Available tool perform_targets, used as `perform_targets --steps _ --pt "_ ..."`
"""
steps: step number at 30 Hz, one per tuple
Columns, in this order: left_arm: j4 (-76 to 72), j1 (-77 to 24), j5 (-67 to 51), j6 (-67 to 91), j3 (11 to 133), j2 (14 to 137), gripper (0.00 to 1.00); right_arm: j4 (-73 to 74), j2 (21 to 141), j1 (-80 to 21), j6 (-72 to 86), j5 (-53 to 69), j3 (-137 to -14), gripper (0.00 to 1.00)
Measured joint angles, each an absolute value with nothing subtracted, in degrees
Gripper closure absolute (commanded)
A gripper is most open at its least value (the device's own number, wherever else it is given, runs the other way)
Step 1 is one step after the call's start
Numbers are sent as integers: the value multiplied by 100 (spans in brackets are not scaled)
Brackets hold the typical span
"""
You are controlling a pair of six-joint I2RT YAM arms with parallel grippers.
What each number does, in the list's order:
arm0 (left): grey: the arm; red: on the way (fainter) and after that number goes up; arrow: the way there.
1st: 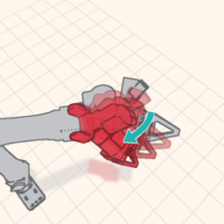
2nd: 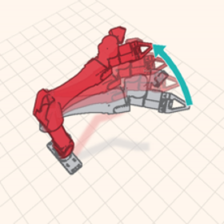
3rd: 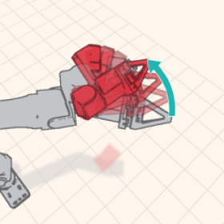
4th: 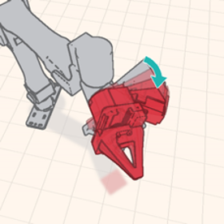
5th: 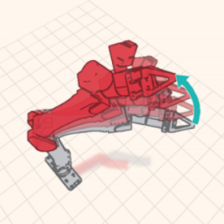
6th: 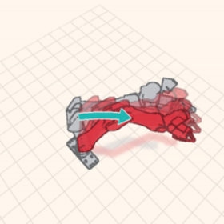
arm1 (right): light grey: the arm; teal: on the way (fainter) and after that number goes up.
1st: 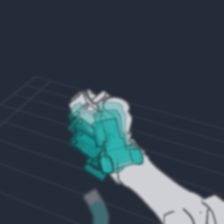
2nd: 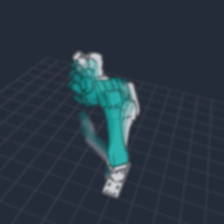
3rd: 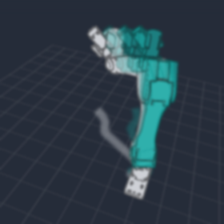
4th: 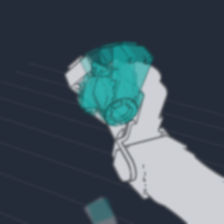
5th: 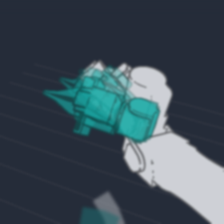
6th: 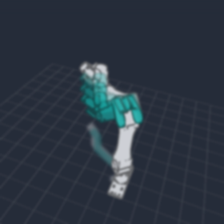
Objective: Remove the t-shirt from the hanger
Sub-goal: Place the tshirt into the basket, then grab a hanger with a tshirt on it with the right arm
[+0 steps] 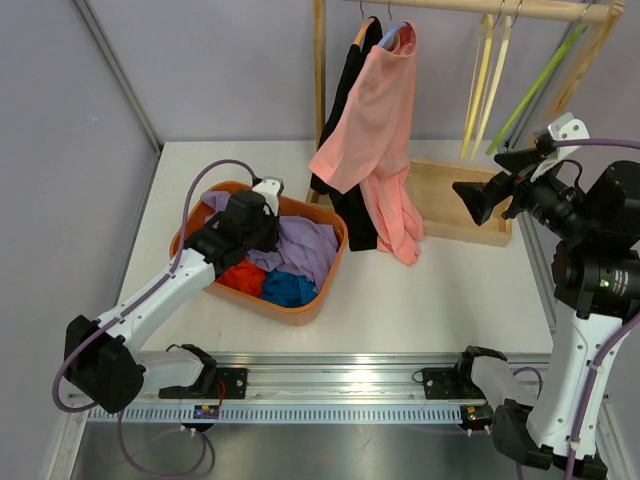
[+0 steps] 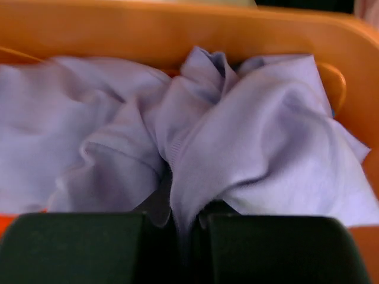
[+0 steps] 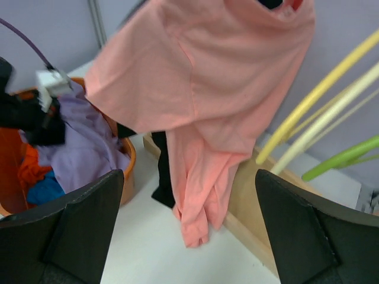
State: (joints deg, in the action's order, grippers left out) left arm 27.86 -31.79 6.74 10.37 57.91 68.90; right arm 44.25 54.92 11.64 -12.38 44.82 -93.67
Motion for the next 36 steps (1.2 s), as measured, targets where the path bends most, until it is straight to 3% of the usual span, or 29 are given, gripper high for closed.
perform_targets --steps 5,8,9,10,13,15,24,28,36 --pt "2165 -3098 -283 1695 5168 7459 100 4012 5459 1164 -795 5078 -9795 0" --pt "2034 -3087 -493 1918 5017 7666 72 3830 5537 1164 -410 5419 -9850 1" --pt "2032 -3074 -521 1964 5004 7675 46 3811 5625 1164 -266 5533 -9885 1" --pt "2008 -3063 -539 1999 5004 7653 31 3811 5752 1164 -143 5625 -9948 2" --pt "1992 -3059 -602 2117 5004 7347 8 3811 6261 1153 202 5771 -10228 3" --pt "2010 -3059 -661 2121 5019 7004 2 3876 6674 1061 423 5754 -10525 3" --pt "2565 -3059 -954 1920 6084 5883 1 4602 8895 -797 836 4165 -12409 12" --pt "2847 -3059 -746 1868 6278 5378 1 4456 9330 -1387 1066 2895 -12613 2" --pt "3127 -3059 -349 1896 6287 4770 1 3986 10409 -2279 1640 626 -14143 3"
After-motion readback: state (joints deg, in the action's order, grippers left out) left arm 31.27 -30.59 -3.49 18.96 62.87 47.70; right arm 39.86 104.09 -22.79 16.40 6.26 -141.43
